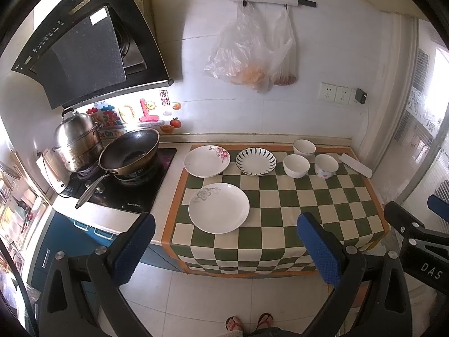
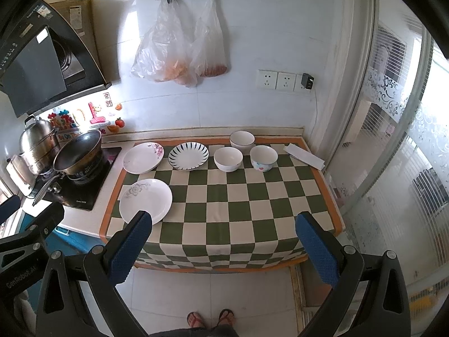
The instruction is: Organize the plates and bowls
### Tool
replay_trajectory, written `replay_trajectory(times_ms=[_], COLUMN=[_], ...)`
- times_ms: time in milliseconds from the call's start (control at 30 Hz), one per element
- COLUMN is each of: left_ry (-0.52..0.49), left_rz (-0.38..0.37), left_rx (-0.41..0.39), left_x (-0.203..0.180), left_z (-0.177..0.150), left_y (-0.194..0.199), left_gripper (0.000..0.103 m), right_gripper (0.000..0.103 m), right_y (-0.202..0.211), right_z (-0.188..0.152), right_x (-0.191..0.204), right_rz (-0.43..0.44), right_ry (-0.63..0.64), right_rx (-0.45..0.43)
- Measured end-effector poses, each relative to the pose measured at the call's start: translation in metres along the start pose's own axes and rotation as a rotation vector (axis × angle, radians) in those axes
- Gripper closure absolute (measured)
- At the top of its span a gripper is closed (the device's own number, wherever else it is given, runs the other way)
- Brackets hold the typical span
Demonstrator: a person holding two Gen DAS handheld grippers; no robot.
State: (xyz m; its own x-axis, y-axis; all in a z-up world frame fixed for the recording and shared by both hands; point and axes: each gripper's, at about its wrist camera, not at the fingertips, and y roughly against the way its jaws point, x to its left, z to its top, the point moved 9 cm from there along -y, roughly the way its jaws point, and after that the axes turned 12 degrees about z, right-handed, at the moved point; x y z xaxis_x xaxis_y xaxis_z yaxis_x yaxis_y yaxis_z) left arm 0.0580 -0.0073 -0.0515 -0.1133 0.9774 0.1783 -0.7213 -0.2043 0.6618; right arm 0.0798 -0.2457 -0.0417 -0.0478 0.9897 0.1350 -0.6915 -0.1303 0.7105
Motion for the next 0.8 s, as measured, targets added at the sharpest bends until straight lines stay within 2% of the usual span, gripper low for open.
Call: replay_trajectory(times_ms=[800], left_ry=[0.015], left_rz=[-0.001], left_rx=[-0.004], left_x=[0.0038], left_z=[-0.0001], left_y=[-0.005], left_gripper=[0.0], right_gripper=[0.0], right_y=[-0.0019], right_z=[0.0021], right_x=[0.0023], right_rz=[0.007], right_ry=[0.01], right_rx=[-0.002])
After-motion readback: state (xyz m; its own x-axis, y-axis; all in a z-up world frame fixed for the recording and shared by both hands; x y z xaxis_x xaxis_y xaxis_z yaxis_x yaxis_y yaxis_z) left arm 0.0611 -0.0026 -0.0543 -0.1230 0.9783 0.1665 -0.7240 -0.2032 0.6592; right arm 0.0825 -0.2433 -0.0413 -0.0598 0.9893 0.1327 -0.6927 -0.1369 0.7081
